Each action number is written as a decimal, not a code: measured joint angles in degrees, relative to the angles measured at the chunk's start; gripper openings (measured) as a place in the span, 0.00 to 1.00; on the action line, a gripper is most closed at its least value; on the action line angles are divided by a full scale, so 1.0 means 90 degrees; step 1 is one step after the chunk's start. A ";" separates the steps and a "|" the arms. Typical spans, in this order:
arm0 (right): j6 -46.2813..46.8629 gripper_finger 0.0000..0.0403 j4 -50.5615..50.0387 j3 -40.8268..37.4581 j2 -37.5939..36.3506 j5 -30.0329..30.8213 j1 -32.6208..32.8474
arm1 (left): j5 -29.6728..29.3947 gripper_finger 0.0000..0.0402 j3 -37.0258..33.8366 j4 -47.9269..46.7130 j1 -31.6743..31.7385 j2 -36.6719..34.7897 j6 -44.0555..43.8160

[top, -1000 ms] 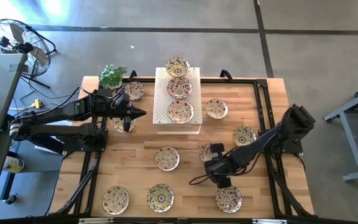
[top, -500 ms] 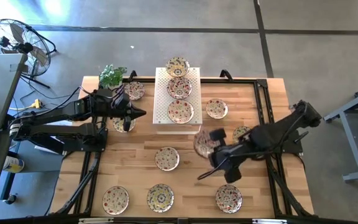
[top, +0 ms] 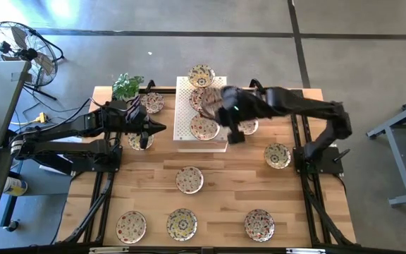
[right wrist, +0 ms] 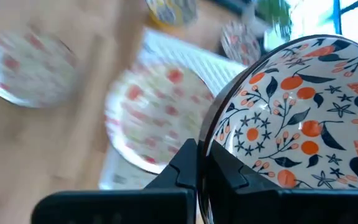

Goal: Pick & Place Mini bowls
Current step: Stack the orange patterned bowl on top of the orange patterned bowl on the shelf

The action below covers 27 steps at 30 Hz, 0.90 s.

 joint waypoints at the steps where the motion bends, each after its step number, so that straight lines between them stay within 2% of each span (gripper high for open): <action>1: -0.0210 0.01 0.0006 0.0000 0.0124 -0.0035 -0.0175 | -0.0002 0.00 0.0000 -0.0003 -0.0002 0.0000 0.0000; 8: -0.0993 0.02 0.0137 -0.0007 0.0732 -0.0435 -0.0824 | -0.0074 0.00 0.0000 0.0000 0.0000 0.0000 0.0000; 14: -0.1352 0.02 0.0671 -0.0005 0.0876 -0.0500 -0.1080 | -0.0079 0.00 0.0000 -0.0003 -0.0002 0.0000 0.0000; 27: -0.1781 0.03 0.0840 -0.0022 0.1214 -0.0853 -0.1381 | -0.0235 0.00 0.0000 0.0000 0.0000 0.0002 0.0075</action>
